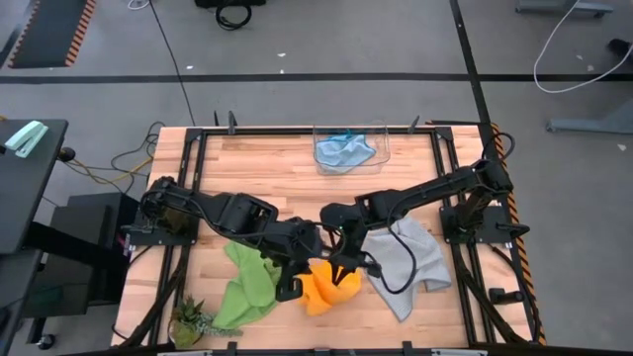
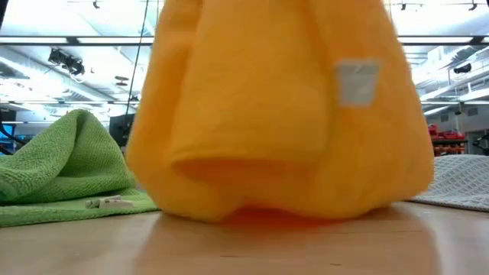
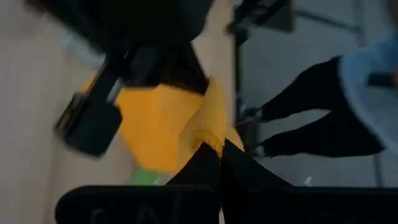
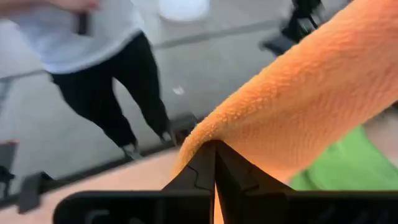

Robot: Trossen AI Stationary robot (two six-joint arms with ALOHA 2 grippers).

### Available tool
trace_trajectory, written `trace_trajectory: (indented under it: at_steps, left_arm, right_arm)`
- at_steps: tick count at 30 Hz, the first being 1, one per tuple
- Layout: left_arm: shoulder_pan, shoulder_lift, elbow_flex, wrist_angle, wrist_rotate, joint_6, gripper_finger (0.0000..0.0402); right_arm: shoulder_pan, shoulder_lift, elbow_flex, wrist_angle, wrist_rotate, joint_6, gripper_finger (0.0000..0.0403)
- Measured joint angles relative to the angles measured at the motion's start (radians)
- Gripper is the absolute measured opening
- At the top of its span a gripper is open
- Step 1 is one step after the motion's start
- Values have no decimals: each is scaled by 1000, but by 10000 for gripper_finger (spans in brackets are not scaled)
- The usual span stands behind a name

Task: Fold microfiber towels
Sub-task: Fold the orange microfiber cloth

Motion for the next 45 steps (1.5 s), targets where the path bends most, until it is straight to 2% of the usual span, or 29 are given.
trace_trajectory:
  at_steps: [2, 7, 9, 12, 20, 25, 30, 35, 40, 45]
  left_arm:
    - [0, 0, 0, -68, -20, -28, 2]
    - [0, 0, 0, -245, -98, -118, 2]
    - [0, 0, 0, -279, -122, -134, 2]
    - [5, 0, 0, -270, -148, -135, 2]
    - [50, -11, -2, -240, -181, -177, 2]
    - [95, -39, -1, -205, -233, -105, 2]
    - [149, -48, -1, -94, -236, 2, 2]
    - [195, -50, -1, -71, -232, 95, 2]
    - [235, -50, -1, -49, -233, 148, 2]
    - [265, -50, -1, -37, -232, 191, 2]
  right_arm:
    - [-10, 0, 0, -52, 50, -1, 4]
    - [-28, 0, 0, -172, 64, 6, 3]
    - [-27, 0, 0, -192, 111, 6, 3]
    - [-35, 0, 0, -204, 183, 7, 3]
    - [-126, -60, -1, -202, 225, 193, 15]
    - [-158, -171, 0, -216, 266, 347, 18]
    - [-86, -212, 0, -210, 323, 412, 24]
    - [-47, -198, -1, -208, 481, 509, 42]
    - [-49, -199, -1, -201, 709, 653, 63]
    - [-38, -176, -1, -151, 739, 771, 72]
